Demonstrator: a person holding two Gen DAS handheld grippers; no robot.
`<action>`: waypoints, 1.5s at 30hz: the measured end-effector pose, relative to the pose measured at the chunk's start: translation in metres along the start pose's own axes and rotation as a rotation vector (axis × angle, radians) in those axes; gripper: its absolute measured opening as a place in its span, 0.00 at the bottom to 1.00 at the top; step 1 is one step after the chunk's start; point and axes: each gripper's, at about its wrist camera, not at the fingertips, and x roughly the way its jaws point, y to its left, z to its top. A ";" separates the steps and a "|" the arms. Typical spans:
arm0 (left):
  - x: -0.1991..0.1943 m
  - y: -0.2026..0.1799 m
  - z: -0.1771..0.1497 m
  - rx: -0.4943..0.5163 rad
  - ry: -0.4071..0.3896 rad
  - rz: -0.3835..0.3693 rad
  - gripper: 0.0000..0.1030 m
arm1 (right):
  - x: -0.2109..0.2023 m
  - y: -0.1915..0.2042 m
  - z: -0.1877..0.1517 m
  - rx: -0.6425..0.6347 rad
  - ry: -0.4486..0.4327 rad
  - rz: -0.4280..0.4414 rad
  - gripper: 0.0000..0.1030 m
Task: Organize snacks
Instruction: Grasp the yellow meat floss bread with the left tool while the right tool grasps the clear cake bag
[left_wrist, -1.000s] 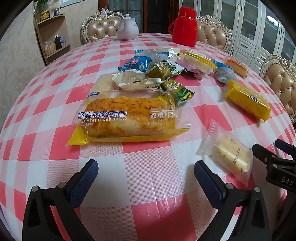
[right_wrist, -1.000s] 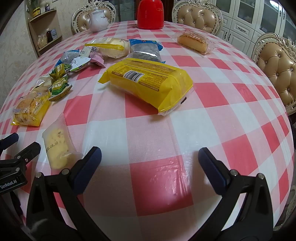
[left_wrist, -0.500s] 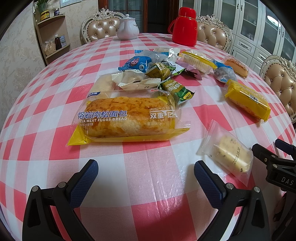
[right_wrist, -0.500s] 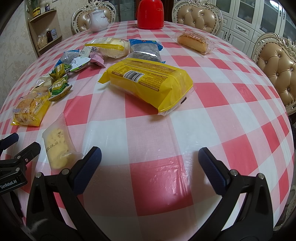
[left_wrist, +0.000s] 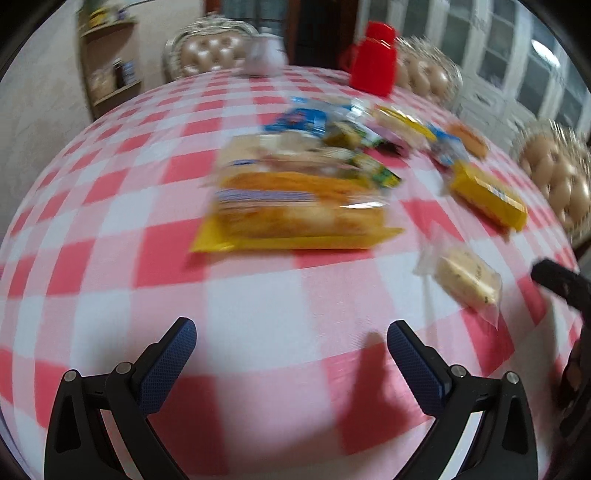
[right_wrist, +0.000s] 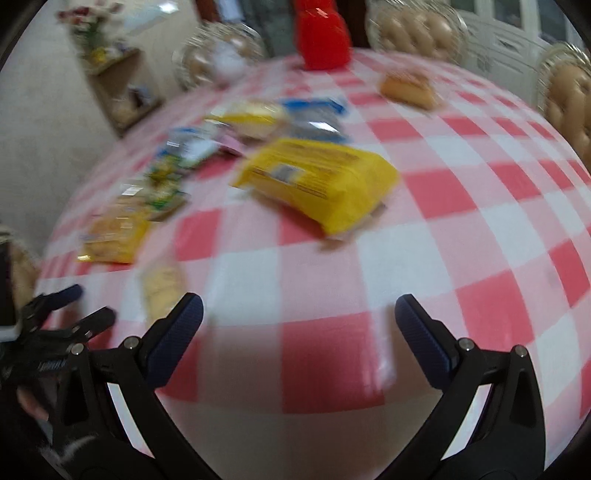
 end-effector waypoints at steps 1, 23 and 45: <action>-0.002 0.008 0.000 -0.031 -0.010 -0.006 1.00 | -0.001 0.009 0.000 -0.036 -0.006 0.022 1.00; 0.002 -0.040 0.080 0.685 -0.068 -0.037 1.00 | 0.047 0.086 -0.008 -0.378 0.102 0.070 0.43; 0.007 -0.032 0.026 0.340 0.038 -0.170 0.49 | 0.049 0.080 -0.005 -0.334 0.101 0.108 0.42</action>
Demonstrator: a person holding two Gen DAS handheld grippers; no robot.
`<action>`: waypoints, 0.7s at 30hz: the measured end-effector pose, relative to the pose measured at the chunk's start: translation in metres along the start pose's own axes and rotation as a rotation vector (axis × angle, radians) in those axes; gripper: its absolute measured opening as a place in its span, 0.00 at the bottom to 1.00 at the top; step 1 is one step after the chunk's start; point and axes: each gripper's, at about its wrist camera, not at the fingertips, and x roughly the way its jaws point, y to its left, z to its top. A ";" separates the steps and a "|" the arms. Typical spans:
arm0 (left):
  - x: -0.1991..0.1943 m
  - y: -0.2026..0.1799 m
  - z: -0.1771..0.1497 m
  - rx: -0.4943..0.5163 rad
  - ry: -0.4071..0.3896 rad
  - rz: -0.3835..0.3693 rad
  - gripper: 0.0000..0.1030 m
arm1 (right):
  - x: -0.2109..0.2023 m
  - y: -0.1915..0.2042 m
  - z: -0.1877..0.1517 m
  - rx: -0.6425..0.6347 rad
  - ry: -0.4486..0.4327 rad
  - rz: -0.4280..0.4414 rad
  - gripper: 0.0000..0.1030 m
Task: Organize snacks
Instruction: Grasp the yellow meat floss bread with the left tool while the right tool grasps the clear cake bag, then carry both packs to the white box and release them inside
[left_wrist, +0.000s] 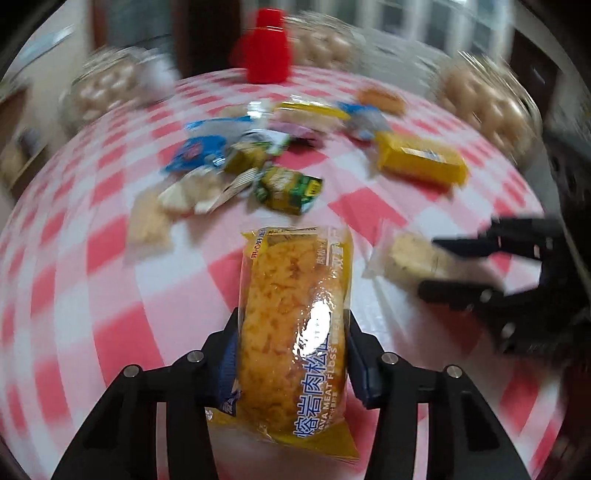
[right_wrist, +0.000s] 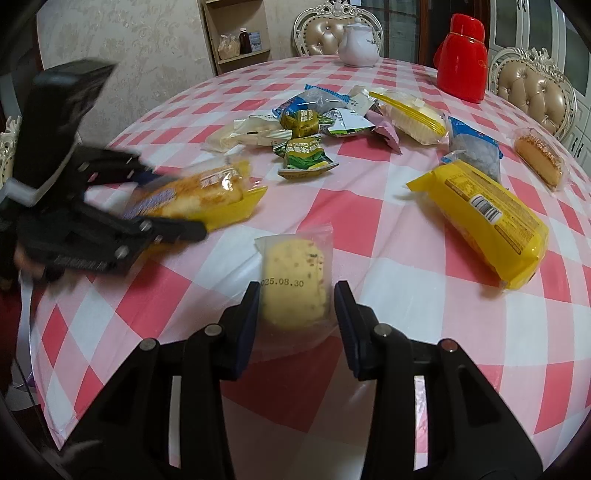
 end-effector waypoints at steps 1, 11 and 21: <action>-0.003 -0.001 -0.005 -0.047 -0.018 0.026 0.49 | 0.000 0.002 0.000 -0.006 0.001 -0.014 0.41; -0.042 0.008 -0.048 -0.398 -0.199 0.064 0.47 | -0.017 0.028 -0.009 -0.034 -0.061 -0.158 0.38; -0.112 0.033 -0.095 -0.450 -0.316 0.188 0.47 | -0.032 0.097 -0.006 -0.126 -0.129 -0.157 0.38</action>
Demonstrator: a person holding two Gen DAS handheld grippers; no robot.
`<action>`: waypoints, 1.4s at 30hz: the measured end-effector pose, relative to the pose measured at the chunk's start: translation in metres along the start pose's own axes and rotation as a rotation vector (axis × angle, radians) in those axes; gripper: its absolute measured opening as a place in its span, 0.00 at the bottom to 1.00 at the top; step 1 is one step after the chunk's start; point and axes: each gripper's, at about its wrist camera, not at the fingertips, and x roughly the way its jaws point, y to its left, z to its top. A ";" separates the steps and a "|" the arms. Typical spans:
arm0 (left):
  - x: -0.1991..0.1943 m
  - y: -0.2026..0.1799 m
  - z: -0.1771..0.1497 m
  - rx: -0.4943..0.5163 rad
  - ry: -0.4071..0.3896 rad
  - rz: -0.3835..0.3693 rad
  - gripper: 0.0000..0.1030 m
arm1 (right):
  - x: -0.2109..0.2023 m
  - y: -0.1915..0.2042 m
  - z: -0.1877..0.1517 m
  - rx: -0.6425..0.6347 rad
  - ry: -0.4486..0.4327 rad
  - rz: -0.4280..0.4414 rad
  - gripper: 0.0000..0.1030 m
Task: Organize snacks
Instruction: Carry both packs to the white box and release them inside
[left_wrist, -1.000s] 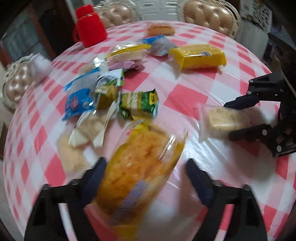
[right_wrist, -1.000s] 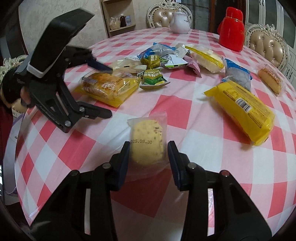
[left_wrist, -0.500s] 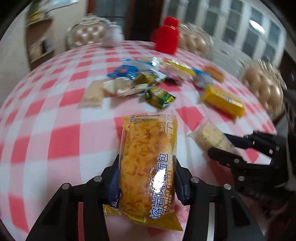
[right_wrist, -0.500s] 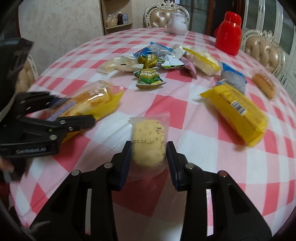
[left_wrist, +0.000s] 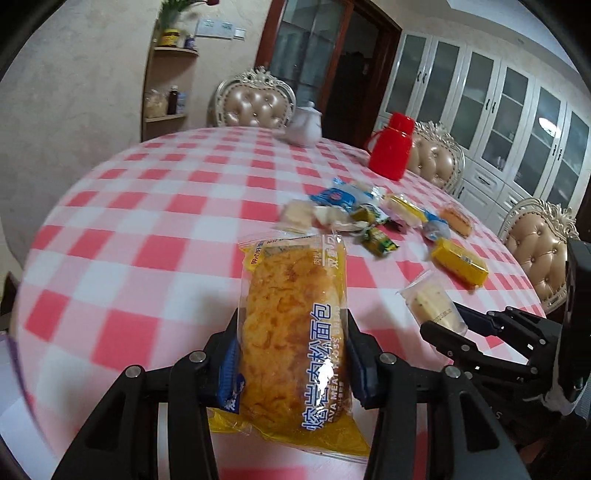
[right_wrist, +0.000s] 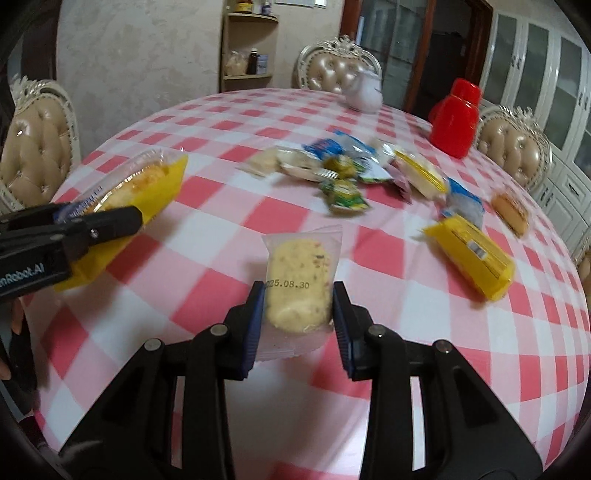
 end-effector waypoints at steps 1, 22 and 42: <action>-0.006 0.007 -0.002 -0.008 -0.004 0.007 0.47 | -0.001 0.007 0.001 -0.011 -0.003 0.002 0.38; -0.110 0.117 -0.055 -0.093 -0.068 0.126 0.47 | -0.030 0.137 0.010 -0.222 -0.050 0.084 0.38; -0.060 0.135 -0.073 0.025 0.164 0.181 0.57 | -0.021 0.182 0.009 -0.223 -0.036 0.146 0.38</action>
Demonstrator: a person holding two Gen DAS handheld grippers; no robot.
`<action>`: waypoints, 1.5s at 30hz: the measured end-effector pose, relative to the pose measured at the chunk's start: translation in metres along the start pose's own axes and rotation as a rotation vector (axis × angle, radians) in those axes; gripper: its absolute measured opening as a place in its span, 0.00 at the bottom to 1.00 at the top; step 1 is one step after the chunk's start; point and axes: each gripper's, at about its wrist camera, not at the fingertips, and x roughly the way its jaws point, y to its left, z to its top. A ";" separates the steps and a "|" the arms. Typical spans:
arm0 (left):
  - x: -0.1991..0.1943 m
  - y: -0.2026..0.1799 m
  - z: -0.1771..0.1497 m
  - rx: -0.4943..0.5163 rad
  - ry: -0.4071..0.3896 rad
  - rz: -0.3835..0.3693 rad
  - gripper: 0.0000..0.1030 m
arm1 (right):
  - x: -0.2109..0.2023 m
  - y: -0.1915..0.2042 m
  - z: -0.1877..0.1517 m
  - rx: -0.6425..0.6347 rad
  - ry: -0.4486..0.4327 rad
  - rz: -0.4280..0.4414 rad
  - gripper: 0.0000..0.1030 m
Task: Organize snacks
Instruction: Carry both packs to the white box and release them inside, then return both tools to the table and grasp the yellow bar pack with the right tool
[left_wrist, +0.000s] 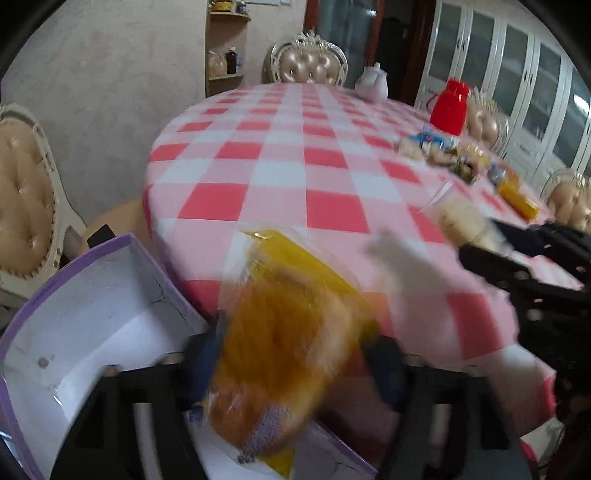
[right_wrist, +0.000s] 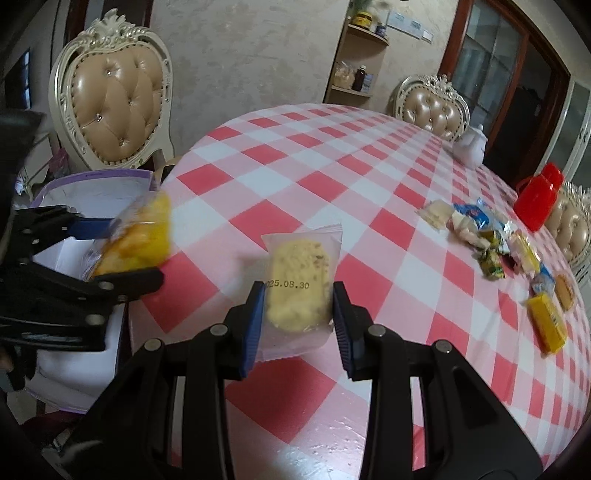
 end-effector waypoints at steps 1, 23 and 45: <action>0.000 -0.003 0.000 0.026 -0.008 0.018 0.52 | 0.000 -0.001 -0.001 0.006 -0.001 0.002 0.38; -0.077 0.119 -0.073 -0.218 0.014 0.242 0.54 | -0.014 0.168 -0.002 -0.321 0.019 0.358 0.41; 0.014 -0.168 0.099 0.155 -0.157 -0.203 1.00 | -0.041 -0.223 -0.049 0.311 -0.070 -0.179 0.83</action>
